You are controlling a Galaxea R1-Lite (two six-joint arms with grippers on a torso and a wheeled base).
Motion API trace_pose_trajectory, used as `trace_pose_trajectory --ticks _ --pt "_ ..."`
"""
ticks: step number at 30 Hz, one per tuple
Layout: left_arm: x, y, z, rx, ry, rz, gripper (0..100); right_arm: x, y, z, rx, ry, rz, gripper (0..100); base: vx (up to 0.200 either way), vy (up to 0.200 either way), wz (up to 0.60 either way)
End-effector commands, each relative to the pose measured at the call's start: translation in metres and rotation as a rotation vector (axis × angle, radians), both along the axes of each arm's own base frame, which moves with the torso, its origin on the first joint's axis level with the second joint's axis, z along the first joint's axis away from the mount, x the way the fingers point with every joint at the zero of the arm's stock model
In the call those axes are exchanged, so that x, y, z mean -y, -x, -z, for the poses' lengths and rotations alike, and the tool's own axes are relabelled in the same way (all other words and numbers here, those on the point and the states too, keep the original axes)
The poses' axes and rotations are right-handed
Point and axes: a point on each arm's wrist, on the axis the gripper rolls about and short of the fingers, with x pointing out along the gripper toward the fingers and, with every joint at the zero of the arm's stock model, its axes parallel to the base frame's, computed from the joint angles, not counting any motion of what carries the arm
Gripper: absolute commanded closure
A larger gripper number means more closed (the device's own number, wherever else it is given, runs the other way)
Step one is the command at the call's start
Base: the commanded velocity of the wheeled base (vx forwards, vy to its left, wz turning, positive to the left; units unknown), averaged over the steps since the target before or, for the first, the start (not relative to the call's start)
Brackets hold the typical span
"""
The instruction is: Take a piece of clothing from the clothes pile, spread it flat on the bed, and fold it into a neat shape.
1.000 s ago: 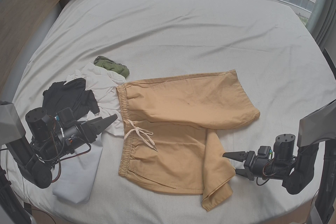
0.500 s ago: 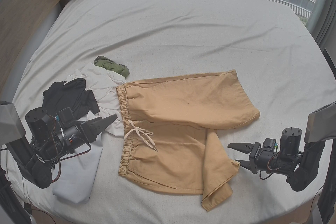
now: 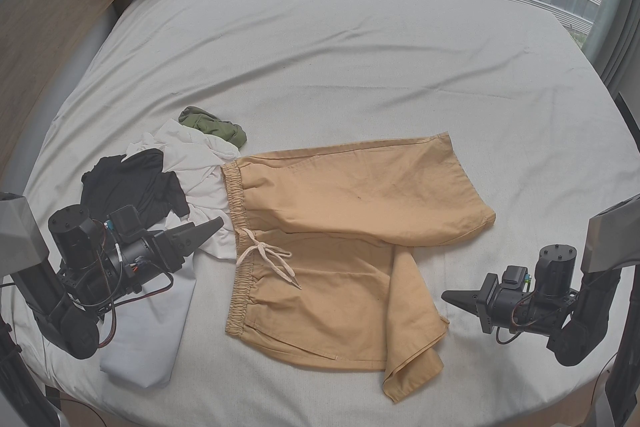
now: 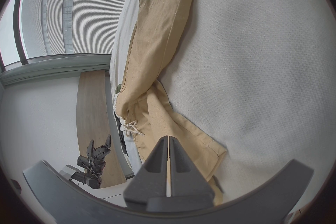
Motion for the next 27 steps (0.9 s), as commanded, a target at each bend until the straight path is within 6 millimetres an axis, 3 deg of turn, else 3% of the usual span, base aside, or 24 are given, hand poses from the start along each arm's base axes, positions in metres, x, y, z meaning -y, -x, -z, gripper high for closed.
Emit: trace_pose_trajectory --ticks 1,4,5,13,27 --pt "0.0 0.0 0.0 0.001 0.001 0.001 0 0.004 0.005 0.002 -0.013 0.02 0.002 100 0.0 0.0 0.0" --pt "0.0 0.0 0.0 0.001 0.001 0.001 0 0.008 0.014 0.007 -0.018 0.067 -0.015 100 0.0 0.0 0.0" --pt "0.0 0.0 0.0 0.001 0.001 0.001 0 0.009 0.016 0.008 -0.025 0.074 -0.015 0 0.0 0.0 0.0" --pt "0.0 0.0 -0.001 0.004 0.001 0.001 0 0.011 0.025 0.023 -0.112 0.097 -0.021 0 0.0 0.0 0.0" --pt "0.0 0.0 -0.002 0.008 0.002 -0.001 0 -0.005 0.014 0.024 -0.084 0.095 -0.015 0 0.0 0.0 0.0"
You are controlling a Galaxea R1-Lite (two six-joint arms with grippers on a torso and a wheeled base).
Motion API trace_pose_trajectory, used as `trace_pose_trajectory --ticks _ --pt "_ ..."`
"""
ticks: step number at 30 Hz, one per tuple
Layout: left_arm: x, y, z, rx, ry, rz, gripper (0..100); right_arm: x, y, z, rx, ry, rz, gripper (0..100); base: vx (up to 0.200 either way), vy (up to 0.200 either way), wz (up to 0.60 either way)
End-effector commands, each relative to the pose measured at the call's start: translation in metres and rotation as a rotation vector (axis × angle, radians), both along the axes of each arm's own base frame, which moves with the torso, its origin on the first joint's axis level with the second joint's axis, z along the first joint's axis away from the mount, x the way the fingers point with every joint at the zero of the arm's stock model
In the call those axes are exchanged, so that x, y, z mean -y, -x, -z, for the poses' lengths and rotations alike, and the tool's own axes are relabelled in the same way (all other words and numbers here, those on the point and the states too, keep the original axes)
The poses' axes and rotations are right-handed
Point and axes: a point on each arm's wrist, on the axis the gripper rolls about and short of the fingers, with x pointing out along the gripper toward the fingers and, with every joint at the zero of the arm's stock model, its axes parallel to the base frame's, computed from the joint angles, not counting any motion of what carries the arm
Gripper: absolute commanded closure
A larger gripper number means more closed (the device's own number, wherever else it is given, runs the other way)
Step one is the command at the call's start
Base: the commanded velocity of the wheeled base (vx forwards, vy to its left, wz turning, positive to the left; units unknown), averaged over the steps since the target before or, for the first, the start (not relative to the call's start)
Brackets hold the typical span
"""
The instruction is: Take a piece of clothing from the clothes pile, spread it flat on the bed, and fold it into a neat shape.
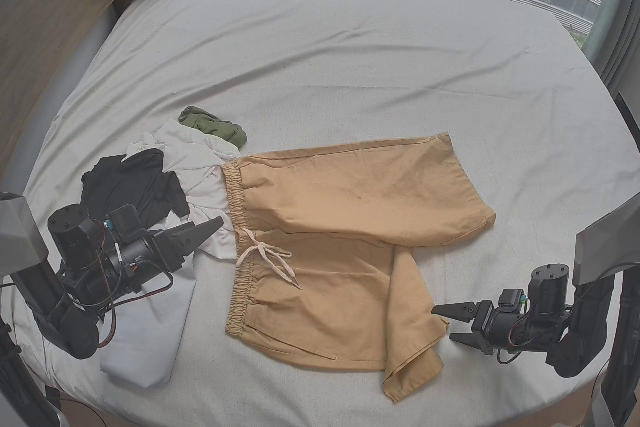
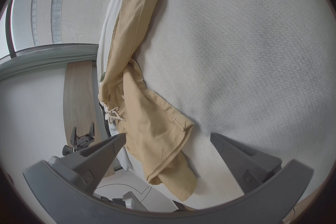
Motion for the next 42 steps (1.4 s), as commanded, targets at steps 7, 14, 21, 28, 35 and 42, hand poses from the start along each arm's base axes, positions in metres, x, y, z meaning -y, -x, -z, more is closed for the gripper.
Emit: trace_pose_trajectory --ticks 7,14,21,28,35,42 --pt "0.0 0.0 -0.001 0.004 0.001 0.0 0 -0.006 -0.009 -0.001 0.006 -0.033 0.025 100 0.0 0.0 0.0" --pt "0.0 0.0 0.0 0.002 0.001 0.001 0 -0.005 -0.01 -0.002 0.011 -0.035 0.03 100 0.0 0.0 0.0" --pt "0.001 0.0 0.0 0.002 0.001 0.003 0 0.007 -0.012 -0.012 0.05 -0.039 0.076 100 0.0 0.0 0.0" --pt "0.002 0.001 -0.001 0.002 0.001 0.009 0 0.032 -0.024 -0.026 0.142 -0.031 0.163 100 0.0 0.0 0.0" --pt "0.003 0.001 0.0 0.001 0.001 0.01 0 0.054 -0.046 -0.031 0.225 -0.019 0.243 100 0.0 0.0 0.0" --pt "0.003 0.001 0.001 -0.004 0.0 0.012 0 0.068 -0.066 -0.034 0.286 -0.018 0.291 100 0.0 0.0 0.0"
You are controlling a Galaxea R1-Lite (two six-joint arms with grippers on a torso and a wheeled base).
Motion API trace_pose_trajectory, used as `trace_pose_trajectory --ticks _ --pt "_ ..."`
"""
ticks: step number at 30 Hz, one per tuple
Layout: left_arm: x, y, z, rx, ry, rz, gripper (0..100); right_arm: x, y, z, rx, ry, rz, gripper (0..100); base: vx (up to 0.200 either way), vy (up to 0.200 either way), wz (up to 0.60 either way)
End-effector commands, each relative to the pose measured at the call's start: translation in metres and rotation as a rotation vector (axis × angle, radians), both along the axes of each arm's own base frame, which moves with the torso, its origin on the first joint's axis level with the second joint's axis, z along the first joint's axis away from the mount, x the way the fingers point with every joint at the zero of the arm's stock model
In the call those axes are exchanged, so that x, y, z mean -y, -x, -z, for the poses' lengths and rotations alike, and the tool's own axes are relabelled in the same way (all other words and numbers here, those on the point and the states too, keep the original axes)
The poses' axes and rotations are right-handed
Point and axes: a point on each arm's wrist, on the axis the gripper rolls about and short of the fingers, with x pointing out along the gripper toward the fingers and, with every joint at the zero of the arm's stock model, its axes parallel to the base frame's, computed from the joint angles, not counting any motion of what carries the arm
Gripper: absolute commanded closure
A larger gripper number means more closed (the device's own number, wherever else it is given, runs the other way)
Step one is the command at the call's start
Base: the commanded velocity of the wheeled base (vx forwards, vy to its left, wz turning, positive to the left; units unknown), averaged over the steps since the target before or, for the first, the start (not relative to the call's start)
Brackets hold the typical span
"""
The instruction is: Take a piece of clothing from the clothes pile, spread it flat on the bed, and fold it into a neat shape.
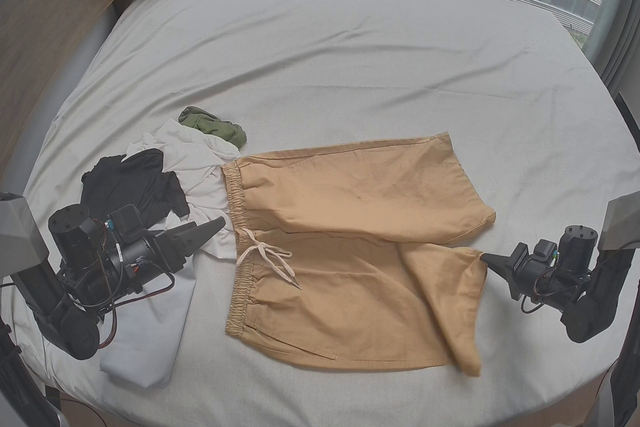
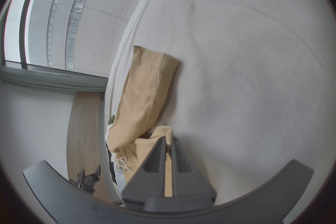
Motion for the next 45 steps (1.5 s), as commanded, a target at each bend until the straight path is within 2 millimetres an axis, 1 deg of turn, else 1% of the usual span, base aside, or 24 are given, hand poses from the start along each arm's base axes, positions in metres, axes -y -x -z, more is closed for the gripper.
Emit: trace_pose_trajectory --ticks 1,6,12,17,31,32,34,36,39,40,41,45 --pt "0.001 0.0 0.001 -0.003 0.0 0.002 0 0.009 -0.014 -0.001 0.039 0.002 0.029 100 0.0 0.0 0.0" --pt "0.0 0.0 0.001 -0.005 0.0 0.002 0 0.009 -0.024 -0.003 0.038 0.006 0.031 100 0.0 0.0 0.0" --pt "0.001 0.0 0.001 -0.005 0.0 0.003 0 0.016 -0.032 -0.006 0.061 0.052 0.038 100 0.0 0.0 0.0" --pt "0.001 0.0 0.001 -0.005 0.0 0.003 0 0.022 -0.033 -0.009 0.069 0.053 0.054 100 0.0 0.0 0.0" --pt "0.002 0.002 0.004 -0.019 -0.004 0.01 0 0.023 -0.033 -0.008 0.094 0.108 0.038 100 0.0 0.0 0.0" --pt "0.002 0.002 0.004 -0.019 -0.004 0.01 0 0.023 -0.033 -0.008 0.095 0.112 0.038 0 0.0 0.0 0.0" --pt "0.002 0.003 0.005 -0.023 -0.004 0.01 0 0.027 -0.033 -0.009 0.1 0.115 0.052 0 0.0 0.0 0.0" --pt "0.002 0.005 0.007 -0.034 -0.006 0.01 0 0.035 -0.033 -0.013 0.116 0.117 0.079 0 0.0 0.0 0.0" --pt "0.002 0.01 0.01 -0.057 -0.009 0.014 0 0.047 -0.027 -0.031 0.165 0.124 0.119 0 0.0 0.0 0.0" --pt "0.002 0.01 0.01 -0.057 -0.009 0.014 0 0.047 -0.027 -0.031 0.165 0.124 0.119 0 0.0 0.0 0.0" --pt "0.002 0.014 0.012 -0.072 -0.011 0.016 0 0.051 -0.023 -0.042 0.195 0.129 0.136 0 0.0 0.0 0.0" --pt "0.001 0.023 0.019 -0.104 -0.035 0.018 0 0.049 -0.019 -0.058 0.256 0.147 0.128 0 0.0 0.0 0.0"
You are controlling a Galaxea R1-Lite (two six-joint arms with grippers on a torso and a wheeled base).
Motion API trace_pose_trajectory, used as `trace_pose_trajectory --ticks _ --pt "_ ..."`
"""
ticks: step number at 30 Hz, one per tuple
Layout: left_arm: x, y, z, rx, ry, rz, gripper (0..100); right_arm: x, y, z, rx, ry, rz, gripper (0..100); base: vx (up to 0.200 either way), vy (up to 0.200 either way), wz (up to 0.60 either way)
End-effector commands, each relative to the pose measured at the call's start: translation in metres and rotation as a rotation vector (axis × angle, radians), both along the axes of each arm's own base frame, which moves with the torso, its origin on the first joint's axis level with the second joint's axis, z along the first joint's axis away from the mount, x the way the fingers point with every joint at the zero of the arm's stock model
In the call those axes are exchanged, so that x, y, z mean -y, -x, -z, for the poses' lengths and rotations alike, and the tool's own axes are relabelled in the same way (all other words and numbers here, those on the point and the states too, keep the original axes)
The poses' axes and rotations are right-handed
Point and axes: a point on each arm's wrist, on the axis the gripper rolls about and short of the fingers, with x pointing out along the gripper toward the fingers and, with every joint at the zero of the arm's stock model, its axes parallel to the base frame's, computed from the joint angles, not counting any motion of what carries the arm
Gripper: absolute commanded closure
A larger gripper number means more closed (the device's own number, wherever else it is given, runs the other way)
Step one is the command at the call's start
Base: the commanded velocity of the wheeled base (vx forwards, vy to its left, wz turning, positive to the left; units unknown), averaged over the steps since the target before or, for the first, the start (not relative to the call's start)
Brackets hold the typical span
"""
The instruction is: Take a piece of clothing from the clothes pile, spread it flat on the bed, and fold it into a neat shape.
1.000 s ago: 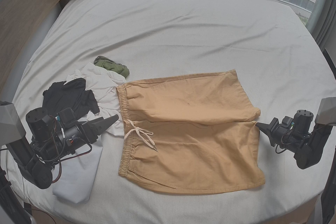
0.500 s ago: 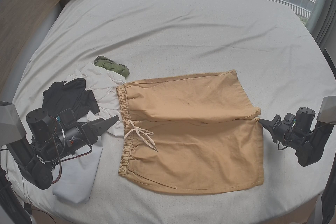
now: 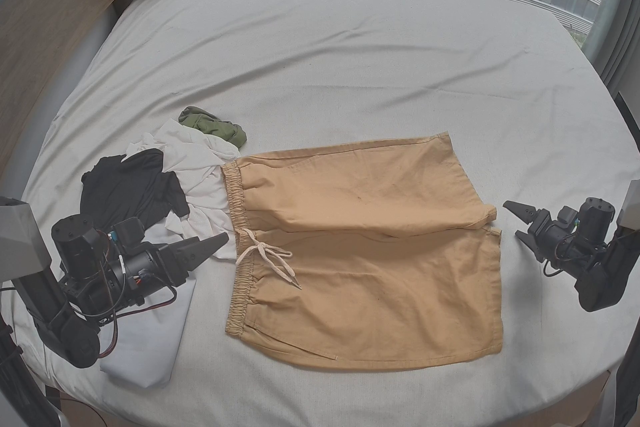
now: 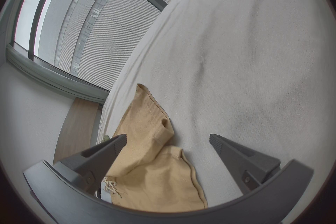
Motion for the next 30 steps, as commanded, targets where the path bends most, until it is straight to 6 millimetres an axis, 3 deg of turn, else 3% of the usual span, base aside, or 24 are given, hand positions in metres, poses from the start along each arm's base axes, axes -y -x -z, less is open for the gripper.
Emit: trace_pose_trajectory --ticks 1,6,12,25,30 --pt "-0.002 0.013 0.008 -0.04 -0.031 0.006 0 0.001 0.007 -0.027 0.098 0.038 -0.001 0 0.0 0.0 0.0" --pt "-0.005 0.03 0.02 -0.105 -0.068 0.022 0 -0.007 0.006 -0.036 0.157 0.104 -0.07 0 0.0 0.0 0.0" --pt "-0.006 0.045 0.038 -0.217 -0.079 0.074 0 -0.009 0.01 -0.029 0.128 0.095 -0.1 0 0.0 0.0 0.0" --pt "-0.003 0.046 0.071 -0.321 -0.157 0.117 0 -0.009 0.011 -0.028 0.122 0.092 -0.101 0 0.0 0.0 0.0" --pt "0.0 0.046 0.075 -0.337 -0.162 0.134 0 -0.009 0.011 -0.028 0.12 0.092 -0.101 0 0.0 0.0 0.0"
